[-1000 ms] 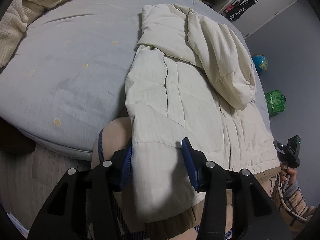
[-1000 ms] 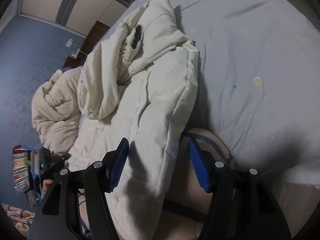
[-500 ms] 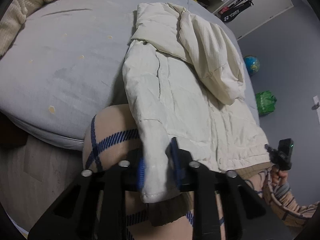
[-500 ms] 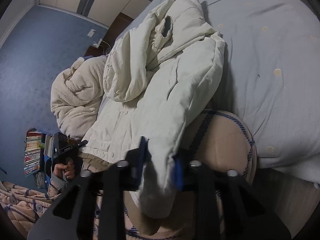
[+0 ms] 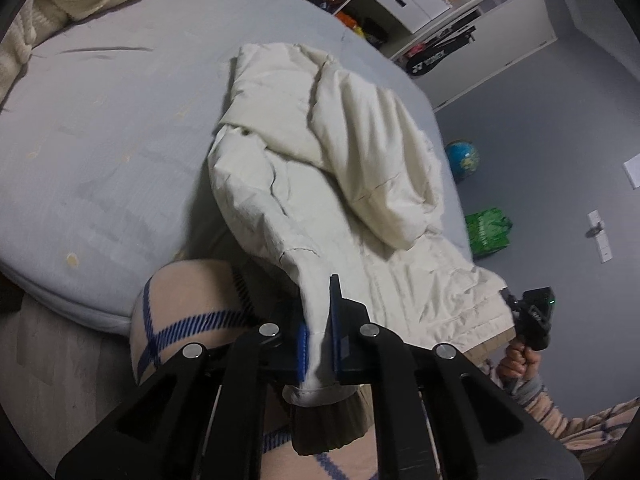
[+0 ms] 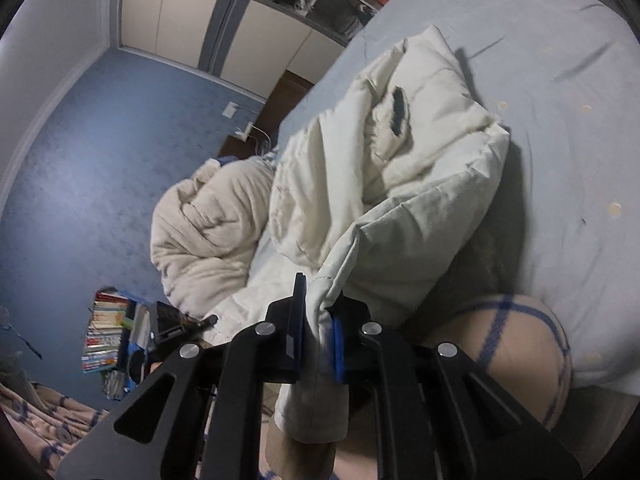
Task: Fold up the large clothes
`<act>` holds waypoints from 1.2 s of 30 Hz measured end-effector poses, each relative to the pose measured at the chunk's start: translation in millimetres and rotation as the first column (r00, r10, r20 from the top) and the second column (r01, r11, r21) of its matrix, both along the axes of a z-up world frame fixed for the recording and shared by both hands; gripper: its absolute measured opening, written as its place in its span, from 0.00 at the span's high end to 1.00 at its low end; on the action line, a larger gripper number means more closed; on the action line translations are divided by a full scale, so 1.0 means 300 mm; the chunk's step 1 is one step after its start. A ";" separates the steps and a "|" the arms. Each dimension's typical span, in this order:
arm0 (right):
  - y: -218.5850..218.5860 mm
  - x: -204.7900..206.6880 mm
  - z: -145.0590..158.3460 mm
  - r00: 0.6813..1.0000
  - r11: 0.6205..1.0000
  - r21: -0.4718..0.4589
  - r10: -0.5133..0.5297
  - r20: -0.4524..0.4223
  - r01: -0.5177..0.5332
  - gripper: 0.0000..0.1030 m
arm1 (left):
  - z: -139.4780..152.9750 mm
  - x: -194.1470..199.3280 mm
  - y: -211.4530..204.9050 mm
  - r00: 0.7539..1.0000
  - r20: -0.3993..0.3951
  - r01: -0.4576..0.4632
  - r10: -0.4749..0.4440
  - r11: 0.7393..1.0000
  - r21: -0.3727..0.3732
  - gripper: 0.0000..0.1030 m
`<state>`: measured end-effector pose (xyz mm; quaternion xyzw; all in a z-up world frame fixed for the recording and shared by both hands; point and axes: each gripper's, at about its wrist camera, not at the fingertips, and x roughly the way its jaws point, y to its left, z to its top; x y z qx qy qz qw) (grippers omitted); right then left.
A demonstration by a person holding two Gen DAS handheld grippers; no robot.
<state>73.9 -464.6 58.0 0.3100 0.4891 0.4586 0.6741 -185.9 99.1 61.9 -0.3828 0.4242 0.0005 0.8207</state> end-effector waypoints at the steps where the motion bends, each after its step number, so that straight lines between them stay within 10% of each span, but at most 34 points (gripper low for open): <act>1: 0.002 0.003 0.005 1.000 1.000 0.009 -0.005 0.001 0.005 0.92 | 0.004 0.002 0.006 1.000 0.009 -0.002 0.002 1.000 -0.012 0.92; 22: 0.046 0.408 0.088 0.959 0.922 0.268 -0.254 -0.127 0.279 0.93 | 0.207 0.374 0.244 0.971 0.225 -0.059 0.076 0.995 -0.082 0.93; 36: 0.276 0.884 -0.149 0.816 0.888 -0.027 -0.433 -0.384 0.458 0.92 | 0.028 0.872 0.466 0.980 0.020 -0.191 0.197 0.968 -0.161 0.92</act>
